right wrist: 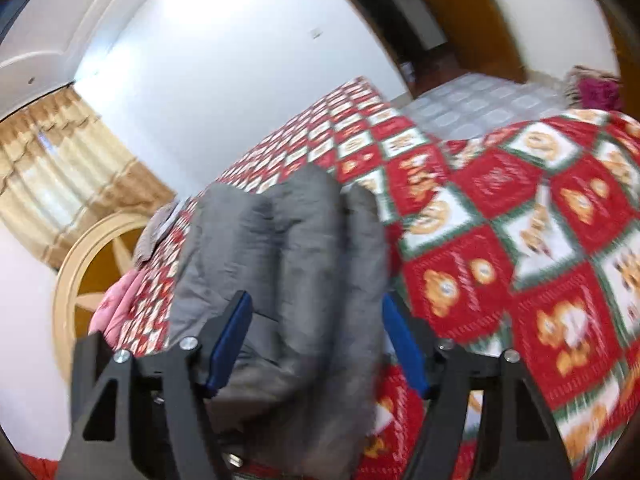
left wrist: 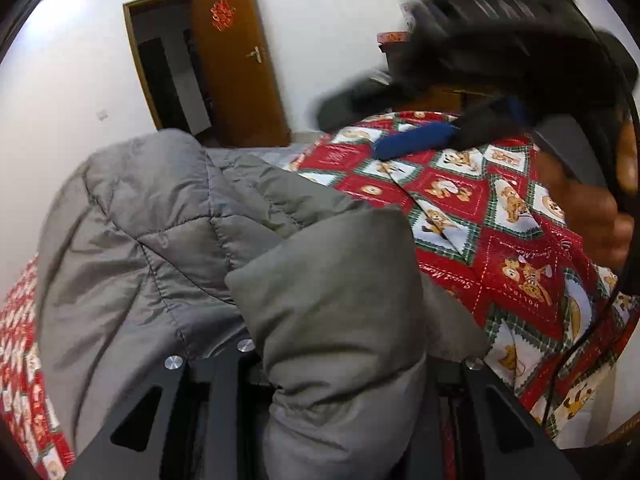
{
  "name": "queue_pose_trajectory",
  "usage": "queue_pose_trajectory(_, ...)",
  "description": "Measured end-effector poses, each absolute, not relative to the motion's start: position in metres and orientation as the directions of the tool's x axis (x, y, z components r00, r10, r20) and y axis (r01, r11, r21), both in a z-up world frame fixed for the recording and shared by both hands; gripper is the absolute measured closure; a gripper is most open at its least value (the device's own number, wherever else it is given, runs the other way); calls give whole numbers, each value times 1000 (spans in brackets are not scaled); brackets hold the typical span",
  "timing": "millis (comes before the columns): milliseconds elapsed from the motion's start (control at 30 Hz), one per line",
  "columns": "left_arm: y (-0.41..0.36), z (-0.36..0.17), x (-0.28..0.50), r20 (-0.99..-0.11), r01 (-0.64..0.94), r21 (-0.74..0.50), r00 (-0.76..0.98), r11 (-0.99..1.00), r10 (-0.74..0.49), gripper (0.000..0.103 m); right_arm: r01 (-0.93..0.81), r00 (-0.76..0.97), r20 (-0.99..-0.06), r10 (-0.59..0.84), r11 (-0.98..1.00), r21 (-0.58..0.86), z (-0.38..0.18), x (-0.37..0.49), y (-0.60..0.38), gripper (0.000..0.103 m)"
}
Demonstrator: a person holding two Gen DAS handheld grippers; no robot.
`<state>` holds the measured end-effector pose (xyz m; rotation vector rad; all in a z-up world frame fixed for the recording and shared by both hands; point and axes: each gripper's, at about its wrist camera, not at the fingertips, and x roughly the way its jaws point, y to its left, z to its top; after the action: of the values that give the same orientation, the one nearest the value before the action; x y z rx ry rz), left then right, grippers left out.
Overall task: Fold large clothes
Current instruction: 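Fold the lifted jacket end over the bundle with both grippers, then grasp the rolled grey jacket bundle with both grippers and lift it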
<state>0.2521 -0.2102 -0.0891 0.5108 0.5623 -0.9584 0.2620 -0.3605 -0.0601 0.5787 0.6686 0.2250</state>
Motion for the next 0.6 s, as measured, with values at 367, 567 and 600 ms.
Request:
queue_pose_trajectory(367, -188, -93, 244, -619, 909, 143, 390, 390, -682, 65, -236, 586, -604, 541, 826, 511, -78, 331, -302, 90)
queue_pose_trajectory(567, -145, -60, 219, -582, 940, 100, 321, 327, -747, 47, -128, 635, -644, 426, 880, 457, -91, 314, -314, 96)
queue_pose_trajectory(600, -130, -50, 215, -563, 943, 84, 312, 322, -765, 34, -105, 646, -646, 407, 885, 453, -93, 312, -317, 97)
